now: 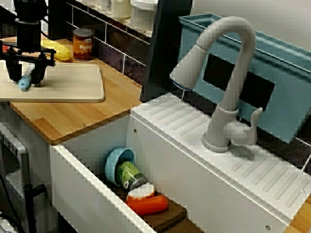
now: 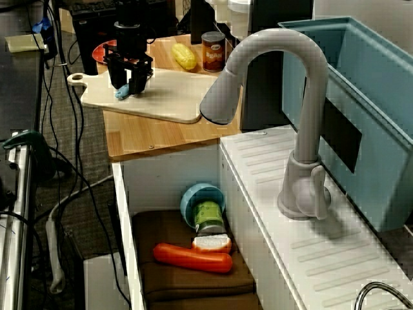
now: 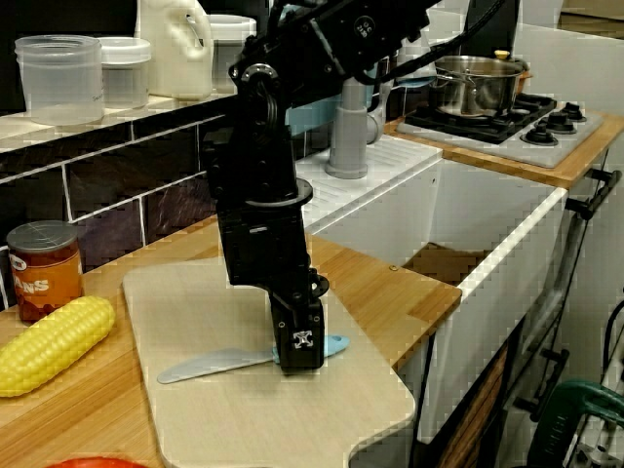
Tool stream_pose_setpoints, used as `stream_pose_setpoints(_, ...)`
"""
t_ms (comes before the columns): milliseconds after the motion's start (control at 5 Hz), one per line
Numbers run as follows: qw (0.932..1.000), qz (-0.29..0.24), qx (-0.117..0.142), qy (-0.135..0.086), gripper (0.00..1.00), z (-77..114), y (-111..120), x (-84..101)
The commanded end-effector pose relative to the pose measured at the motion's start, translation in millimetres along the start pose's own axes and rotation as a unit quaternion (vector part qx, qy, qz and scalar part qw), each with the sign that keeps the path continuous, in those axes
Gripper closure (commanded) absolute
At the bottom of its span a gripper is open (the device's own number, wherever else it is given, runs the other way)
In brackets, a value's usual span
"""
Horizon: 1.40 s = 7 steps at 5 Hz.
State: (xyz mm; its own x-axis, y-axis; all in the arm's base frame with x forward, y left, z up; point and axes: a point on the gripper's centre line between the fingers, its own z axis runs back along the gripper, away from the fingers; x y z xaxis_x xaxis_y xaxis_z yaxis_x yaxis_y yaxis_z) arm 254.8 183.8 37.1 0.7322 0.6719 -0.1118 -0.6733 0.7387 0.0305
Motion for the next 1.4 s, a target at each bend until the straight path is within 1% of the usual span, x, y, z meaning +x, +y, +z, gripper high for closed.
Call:
stream_pose_setpoints(0,0.9996,-0.008,-0.004,-0.028,1.0,14.7,-0.4,3.5)
stream_pose_setpoints(400,0.9997,-0.007,-0.006,-0.023,1.0,15.3,1.1,7.6)
stream_pose_setpoints(600,0.9997,-0.008,-0.005,-0.022,0.64,15.8,1.4,6.7)
stream_pose_setpoints(800,0.9997,-0.011,-0.004,-0.021,0.0,15.9,1.7,6.9)
stream_pose_setpoints(1200,0.9998,-0.009,-0.007,-0.019,0.0,15.9,3.4,7.3)
